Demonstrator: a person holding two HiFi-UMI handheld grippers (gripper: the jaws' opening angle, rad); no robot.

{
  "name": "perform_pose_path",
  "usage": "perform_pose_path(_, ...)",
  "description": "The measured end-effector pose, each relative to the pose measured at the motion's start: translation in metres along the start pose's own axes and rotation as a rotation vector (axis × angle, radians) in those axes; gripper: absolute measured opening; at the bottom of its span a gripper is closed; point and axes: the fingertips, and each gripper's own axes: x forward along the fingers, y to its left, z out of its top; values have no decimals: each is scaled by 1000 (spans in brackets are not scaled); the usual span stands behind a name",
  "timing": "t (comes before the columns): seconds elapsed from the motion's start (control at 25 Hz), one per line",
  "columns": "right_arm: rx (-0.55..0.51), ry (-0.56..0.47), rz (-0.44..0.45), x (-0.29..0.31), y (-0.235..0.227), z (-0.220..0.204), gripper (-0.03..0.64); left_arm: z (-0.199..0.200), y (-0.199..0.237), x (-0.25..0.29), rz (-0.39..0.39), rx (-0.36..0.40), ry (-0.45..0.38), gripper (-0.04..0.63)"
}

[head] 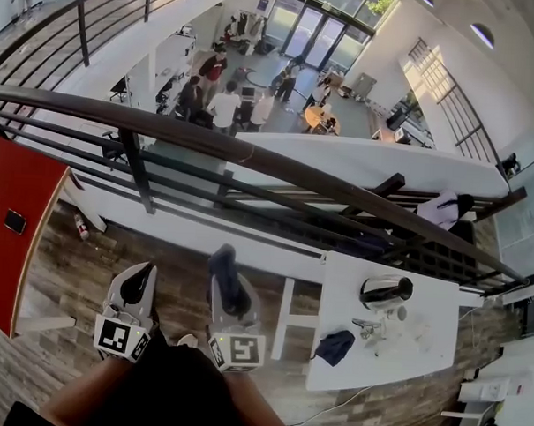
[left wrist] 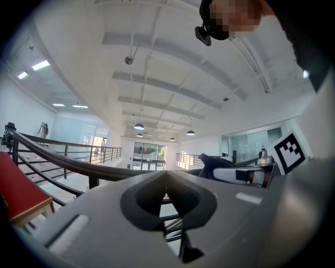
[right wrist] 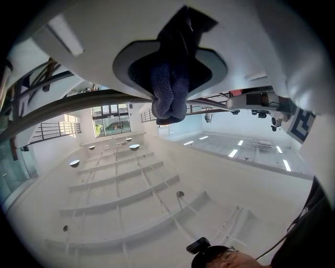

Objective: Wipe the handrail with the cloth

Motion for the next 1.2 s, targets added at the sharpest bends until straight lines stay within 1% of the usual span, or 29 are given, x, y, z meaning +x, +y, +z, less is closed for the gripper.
perform_pose_path(0.12, 9, -21, 16, 9, -3, 3, 121, -1, 1, 9, 3, -1, -6, -2)
perform_pose_path(0.32, 10, -12, 9, 30, -8, -3, 121, -9, 8, 24, -19, 5, 14, -2)
perform_pose_path(0.52, 7, 15, 19, 68, -3, -1, 123, -14, 30, 47, -34, -18, 32, -2)
perform_pose_path(0.76, -21, 23, 15, 135, 3, 11, 123, -9, 74, 94, -66, -32, 50, -2)
perform_pose_path(0.88, -29, 16, 22, 175, 11, 22, 123, 2, 101, 111, -80, -26, 33, -2)
perform_pose_path(1.08, -38, -19, 40, 248, 25, 39, 123, 5, 150, 135, -63, -28, 30, -2)
perform_pose_path(1.2, -25, -36, 62, 291, 38, 48, 123, 11, 176, 143, -39, -33, 37, -2)
